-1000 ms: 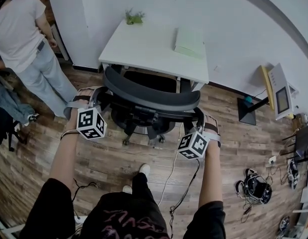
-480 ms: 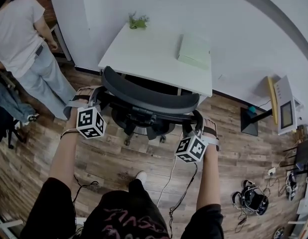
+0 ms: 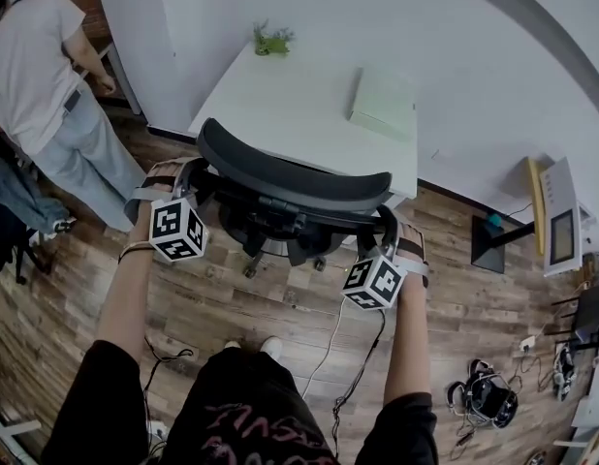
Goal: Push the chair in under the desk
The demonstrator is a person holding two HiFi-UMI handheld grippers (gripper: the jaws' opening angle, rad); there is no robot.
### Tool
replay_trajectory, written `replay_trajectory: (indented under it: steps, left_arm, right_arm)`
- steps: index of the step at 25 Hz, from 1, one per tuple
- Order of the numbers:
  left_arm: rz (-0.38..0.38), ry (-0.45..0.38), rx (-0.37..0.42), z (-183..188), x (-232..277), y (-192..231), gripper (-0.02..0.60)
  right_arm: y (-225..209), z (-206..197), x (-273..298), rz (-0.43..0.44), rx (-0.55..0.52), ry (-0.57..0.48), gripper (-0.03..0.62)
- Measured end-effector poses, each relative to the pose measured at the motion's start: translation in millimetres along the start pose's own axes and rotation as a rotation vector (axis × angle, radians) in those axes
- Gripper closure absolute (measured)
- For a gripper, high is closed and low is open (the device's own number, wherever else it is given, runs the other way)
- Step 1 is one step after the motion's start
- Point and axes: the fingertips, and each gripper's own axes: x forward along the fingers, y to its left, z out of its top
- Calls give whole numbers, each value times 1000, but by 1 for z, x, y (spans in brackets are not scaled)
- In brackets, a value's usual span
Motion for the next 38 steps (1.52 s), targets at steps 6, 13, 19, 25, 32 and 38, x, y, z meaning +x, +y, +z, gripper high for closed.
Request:
replay_trajectory:
  steps: [6,13,19,25,32,38]
  left_arm:
    - [3,-9,2,1,13,10,347]
    - [-2,-21,1,-1,31,22,345]
    - [13,-28,-2,-3,29,22,345]
    - [18,-32,-7,-3,31,27,344]
    - [25,-29,-12,-7,36,33,342]
    - [14,-26,-18,-6,32,30,342]
  right_arm:
    - [-8,0,14,-6,-1,-2,353]
    - [-15,1,32,-10,5,10,353]
    - [-15,4,31,-23,1,15,353]
    - [-18,6,36,-27,-1,16,353]
    - [-22,10,43,-32,-3,7,353]
    - [-21,11,39,-43,-10,1,353]
